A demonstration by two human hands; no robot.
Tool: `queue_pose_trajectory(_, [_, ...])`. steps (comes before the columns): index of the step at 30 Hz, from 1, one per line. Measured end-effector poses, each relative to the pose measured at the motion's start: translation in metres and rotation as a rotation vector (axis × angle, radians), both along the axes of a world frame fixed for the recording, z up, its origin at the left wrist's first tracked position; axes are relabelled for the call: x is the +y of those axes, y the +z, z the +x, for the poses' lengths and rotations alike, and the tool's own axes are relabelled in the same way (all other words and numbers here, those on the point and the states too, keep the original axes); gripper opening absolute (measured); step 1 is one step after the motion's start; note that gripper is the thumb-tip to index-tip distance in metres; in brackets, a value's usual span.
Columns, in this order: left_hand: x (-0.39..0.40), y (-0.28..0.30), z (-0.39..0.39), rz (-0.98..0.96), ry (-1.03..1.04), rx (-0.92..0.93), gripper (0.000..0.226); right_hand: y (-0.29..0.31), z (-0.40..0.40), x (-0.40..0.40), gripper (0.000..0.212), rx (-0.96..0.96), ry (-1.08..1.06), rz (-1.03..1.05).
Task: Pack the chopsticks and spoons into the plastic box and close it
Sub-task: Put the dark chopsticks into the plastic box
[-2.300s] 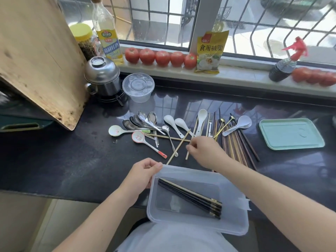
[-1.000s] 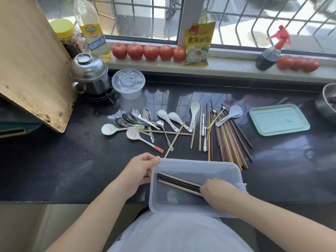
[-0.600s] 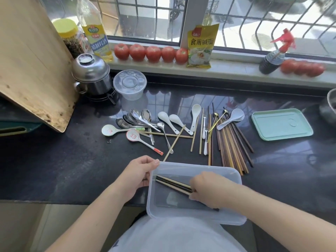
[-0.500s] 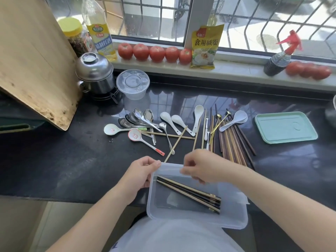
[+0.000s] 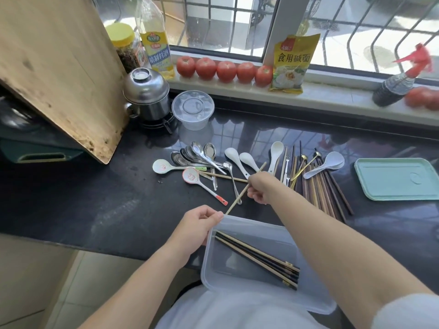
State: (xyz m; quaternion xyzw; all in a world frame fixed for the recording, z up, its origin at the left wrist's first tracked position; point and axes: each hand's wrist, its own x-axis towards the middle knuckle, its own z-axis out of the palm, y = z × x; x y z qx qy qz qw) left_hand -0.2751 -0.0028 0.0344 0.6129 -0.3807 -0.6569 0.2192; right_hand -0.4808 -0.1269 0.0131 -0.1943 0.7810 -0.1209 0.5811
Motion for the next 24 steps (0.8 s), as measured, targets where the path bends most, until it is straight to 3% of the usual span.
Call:
queue_pose_trajectory(2, [-0.001, 0.000, 0.000, 0.008, 0.011, 0.031, 0.026, 0.033, -0.015, 0.008, 0.016, 0.078, -0.001, -0.221])
queue_pose_trajectory(5, [-0.003, -0.001, -0.002, 0.031, 0.021, 0.084, 0.025, 0.091, -0.042, 0.043, 0.015, 0.127, 0.048, -0.724])
queue_pose_trajectory(7, [-0.004, -0.001, -0.001, 0.047, 0.010, 0.111, 0.022, 0.128, -0.056, 0.080, 0.011, 0.169, 0.291, -0.982])
queue_pose_trajectory(9, [-0.005, -0.001, 0.000, 0.079, -0.003, 0.136, 0.020, 0.140, -0.064, 0.117, 0.005, 0.244, 0.717, -1.088])
queue_pose_trajectory(11, [-0.008, -0.002, 0.002, 0.117, -0.018, 0.159, 0.021, 0.120, -0.064, 0.149, 0.006, 0.407, 1.177, -1.087])
queue_pose_trajectory(13, [-0.010, -0.004, 0.003, 0.141, -0.028, 0.188, 0.024, 0.083, -0.062, 0.171, 0.020, 0.533, 1.452, -1.011])
queue_pose_trajectory(15, [-0.010, -0.005, 0.004, 0.145, -0.045, 0.197, 0.024, 0.046, -0.056, 0.179, 0.025, 0.602, 1.536, -0.865])
queue_pose_trajectory(19, [-0.006, -0.005, 0.004, 0.120, -0.038, 0.178, 0.023, -0.001, -0.039, 0.172, 0.010, 0.693, 1.614, -0.564])
queue_pose_trajectory(24, [-0.005, -0.002, 0.003, 0.105, -0.035, 0.165, 0.022, -0.012, -0.022, 0.171, 0.002, 0.752, 1.645, -0.482])
